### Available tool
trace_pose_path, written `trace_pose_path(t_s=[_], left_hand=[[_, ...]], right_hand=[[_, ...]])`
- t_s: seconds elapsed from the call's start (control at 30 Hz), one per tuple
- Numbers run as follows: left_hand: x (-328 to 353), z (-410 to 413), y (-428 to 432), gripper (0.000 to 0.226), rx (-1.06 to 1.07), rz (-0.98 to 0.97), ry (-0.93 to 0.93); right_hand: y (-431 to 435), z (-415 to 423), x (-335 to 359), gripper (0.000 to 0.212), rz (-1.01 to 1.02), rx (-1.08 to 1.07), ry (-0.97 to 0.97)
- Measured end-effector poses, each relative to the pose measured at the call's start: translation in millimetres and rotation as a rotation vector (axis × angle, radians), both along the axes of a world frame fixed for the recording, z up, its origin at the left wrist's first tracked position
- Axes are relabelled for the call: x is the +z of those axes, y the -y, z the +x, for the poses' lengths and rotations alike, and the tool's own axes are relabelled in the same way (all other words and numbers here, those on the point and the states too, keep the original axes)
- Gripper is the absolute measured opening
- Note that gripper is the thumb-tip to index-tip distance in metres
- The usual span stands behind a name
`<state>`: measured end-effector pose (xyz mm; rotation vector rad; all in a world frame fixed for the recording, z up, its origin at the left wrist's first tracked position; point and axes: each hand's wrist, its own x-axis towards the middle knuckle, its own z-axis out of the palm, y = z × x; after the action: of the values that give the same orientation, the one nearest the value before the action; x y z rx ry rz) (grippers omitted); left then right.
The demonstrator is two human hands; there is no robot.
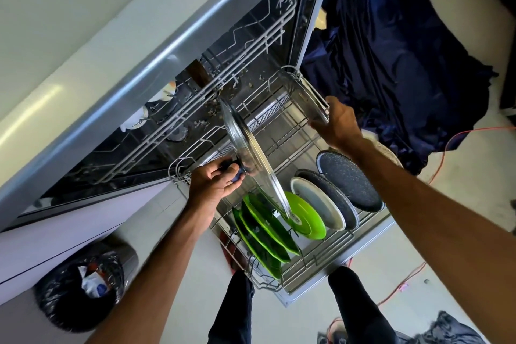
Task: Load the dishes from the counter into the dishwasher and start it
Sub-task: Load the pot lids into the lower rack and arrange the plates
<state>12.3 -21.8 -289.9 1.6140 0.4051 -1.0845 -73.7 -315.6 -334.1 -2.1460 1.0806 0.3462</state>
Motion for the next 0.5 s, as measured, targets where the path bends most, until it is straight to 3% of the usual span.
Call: trace_pose_path(t_s=[0.23, 0.3, 0.37, 0.43, 0.5], left_hand=[[2, -1, -2, 0.032, -0.001, 0.006, -0.006], [5, -1, -2, 0.03, 0.0, 0.011, 0.007], [6, -1, 1, 0.028, -0.021, 0.009, 0.024], [7, 0, 8, 0.025, -0.028, 0.006, 0.031], [10, 2, 17, 0.023, -0.009, 0.011, 0.025]], right_hand=[[-9, -2, 5, 0.062, -0.04, -0.064, 0.048], [-10, -2, 14, 0.067, -0.083, -0.11, 0.132], [-15, -5, 27, 0.058, -0.149, -0.17, 0.278], [-29, -13, 56, 0.036, -0.022, -0.235, 0.371], [-54, -20, 91, 0.036, 0.303, -0.206, 0.39]])
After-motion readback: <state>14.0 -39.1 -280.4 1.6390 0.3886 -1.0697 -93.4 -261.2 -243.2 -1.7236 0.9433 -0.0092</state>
